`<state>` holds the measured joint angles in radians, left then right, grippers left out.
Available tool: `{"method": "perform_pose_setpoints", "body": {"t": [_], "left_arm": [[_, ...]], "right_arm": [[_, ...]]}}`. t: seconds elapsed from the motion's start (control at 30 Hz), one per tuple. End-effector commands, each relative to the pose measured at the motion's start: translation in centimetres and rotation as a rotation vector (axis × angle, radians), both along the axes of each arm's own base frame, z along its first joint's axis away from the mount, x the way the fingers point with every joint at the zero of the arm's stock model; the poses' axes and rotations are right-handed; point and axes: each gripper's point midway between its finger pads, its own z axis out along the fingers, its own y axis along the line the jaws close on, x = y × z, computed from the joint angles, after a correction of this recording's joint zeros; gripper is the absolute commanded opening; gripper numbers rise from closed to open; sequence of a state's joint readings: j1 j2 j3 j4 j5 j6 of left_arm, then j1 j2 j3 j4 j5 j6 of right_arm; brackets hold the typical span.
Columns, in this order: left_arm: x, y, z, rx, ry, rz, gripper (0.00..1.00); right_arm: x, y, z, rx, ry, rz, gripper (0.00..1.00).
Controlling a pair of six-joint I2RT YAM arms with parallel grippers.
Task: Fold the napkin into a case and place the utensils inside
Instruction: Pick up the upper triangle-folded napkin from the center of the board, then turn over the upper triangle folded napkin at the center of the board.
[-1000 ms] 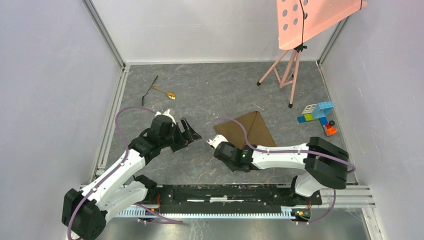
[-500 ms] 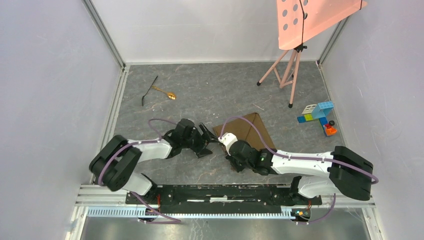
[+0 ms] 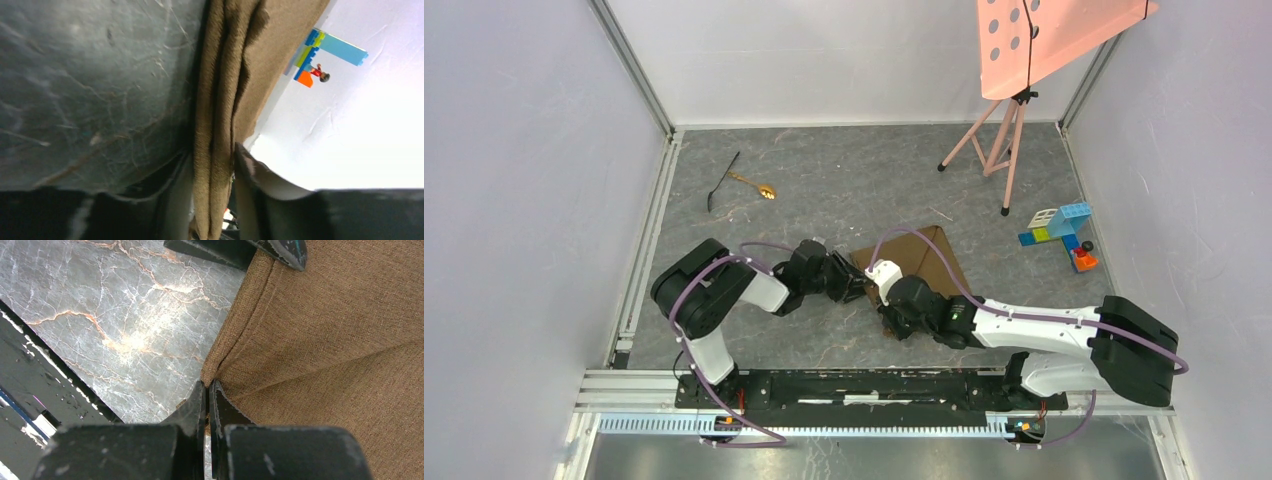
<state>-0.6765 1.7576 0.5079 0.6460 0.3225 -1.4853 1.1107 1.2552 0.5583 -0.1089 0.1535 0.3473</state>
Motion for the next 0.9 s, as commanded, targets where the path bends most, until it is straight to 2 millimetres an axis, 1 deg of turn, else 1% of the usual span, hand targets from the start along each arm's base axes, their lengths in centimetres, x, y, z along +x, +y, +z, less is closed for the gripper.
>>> {"method": "perform_pose_setpoints", "body": {"t": [0.0, 0.03, 0.07, 0.1, 0.13, 0.2, 0.23, 0.27, 0.33, 0.37, 0.4, 0.43, 0.47, 0.5, 0.53, 0.57, 0.6, 0.63, 0.67, 0.7, 0.73, 0.77, 0.8, 0.87], "left_arm": [[1.2, 0.9, -0.7, 0.055, -0.037, 0.050, 0.31], [1.3, 1.4, -0.5, 0.081, -0.043, 0.050, 0.25], [1.5, 1.8, -0.4, 0.107, -0.047, 0.047, 0.13], [1.5, 2.6, -0.4, 0.139, -0.031, 0.048, 0.03], [1.5, 3.2, -0.1, 0.164, -0.026, 0.045, 0.02], [1.1, 5.9, 0.3, 0.246, 0.016, 0.054, 0.02], [0.8, 7.3, 0.5, 0.297, 0.033, 0.053, 0.02], [0.2, 9.4, 0.9, 0.361, 0.069, 0.065, 0.02], [-0.9, 13.7, 2.3, 0.489, 0.132, 0.100, 0.02], [-2.0, 16.0, 3.4, 0.551, 0.170, 0.110, 0.02], [-2.3, 18.4, 4.5, 0.602, 0.185, 0.150, 0.02], [-3.3, 21.0, 5.9, 0.666, 0.220, 0.187, 0.02], [-4.2, 23.0, 7.8, 0.720, 0.224, 0.215, 0.02], [-4.6, 25.4, 9.4, 0.793, 0.218, 0.269, 0.02], [-5.1, 27.0, 11.7, 0.845, 0.190, 0.302, 0.02], [-5.2, 28.4, 13.7, 0.900, 0.153, 0.333, 0.02], [-5.2, 29.6, 15.9, 0.948, 0.102, 0.358, 0.02], [-5.1, 30.2, 17.8, 0.973, 0.053, 0.368, 0.02], [-4.8, 30.6, 19.2, 0.991, 0.012, 0.385, 0.02], [-4.2, 30.7, 20.2, 0.991, -0.040, 0.389, 0.02], [-3.3, 30.2, 20.4, 0.981, -0.092, 0.355, 0.02], [-2.1, 29.5, 20.4, 0.959, -0.135, 0.328, 0.02], [-1.1, 28.8, 19.7, 0.946, -0.139, 0.305, 0.02], [1.2, 27.0, 17.2, 0.921, -0.140, 0.210, 0.02]], "right_arm": [[0.3, 1.8, 1.7, 0.079, -0.012, 0.022, 0.00], [0.2, 2.0, 1.7, 0.082, -0.006, 0.034, 0.00], [-0.1, 2.5, 1.7, 0.091, 0.004, 0.056, 0.00], [-0.2, 3.0, 1.7, 0.103, 0.012, 0.071, 0.00], [-0.4, 3.7, 1.8, 0.116, 0.023, 0.096, 0.00], [-0.8, 5.2, 2.3, 0.128, 0.030, 0.142, 0.00], [-1.3, 6.4, 2.6, 0.140, 0.045, 0.183, 0.00], [-1.6, 7.5, 3.0, 0.148, 0.046, 0.207, 0.00], [-2.4, 10.9, 4.8, 0.224, 0.065, 0.276, 0.00], [-3.0, 12.8, 5.7, 0.267, 0.080, 0.313, 0.00], [-3.8, 14.6, 6.7, 0.313, 0.104, 0.354, 0.00], [-4.6, 16.8, 8.2, 0.368, 0.120, 0.397, 0.00], [-5.7, 18.8, 9.7, 0.424, 0.139, 0.450, 0.00], [-6.7, 20.4, 11.4, 0.488, 0.171, 0.495, 0.00], [-7.7, 22.1, 13.3, 0.567, 0.201, 0.533, 0.00], [-8.5, 23.4, 15.4, 0.654, 0.223, 0.575, 0.00], [-9.2, 24.2, 16.6, 0.709, 0.269, 0.597, 0.00], [-9.4, 25.0, 17.8, 0.763, 0.285, 0.619, 0.00], [-9.6, 25.5, 18.3, 0.784, 0.304, 0.630, 0.00], [-9.7, 25.9, 18.4, 0.793, 0.317, 0.637, 0.00], [-9.9, 26.1, 18.2, 0.801, 0.336, 0.644, 0.00], [-9.8, 26.1, 17.6, 0.808, 0.365, 0.638, 0.00], [-9.8, 25.9, 17.3, 0.831, 0.387, 0.636, 0.00], [-9.1, 24.7, 15.0, 0.850, 0.449, 0.592, 0.00]]}}
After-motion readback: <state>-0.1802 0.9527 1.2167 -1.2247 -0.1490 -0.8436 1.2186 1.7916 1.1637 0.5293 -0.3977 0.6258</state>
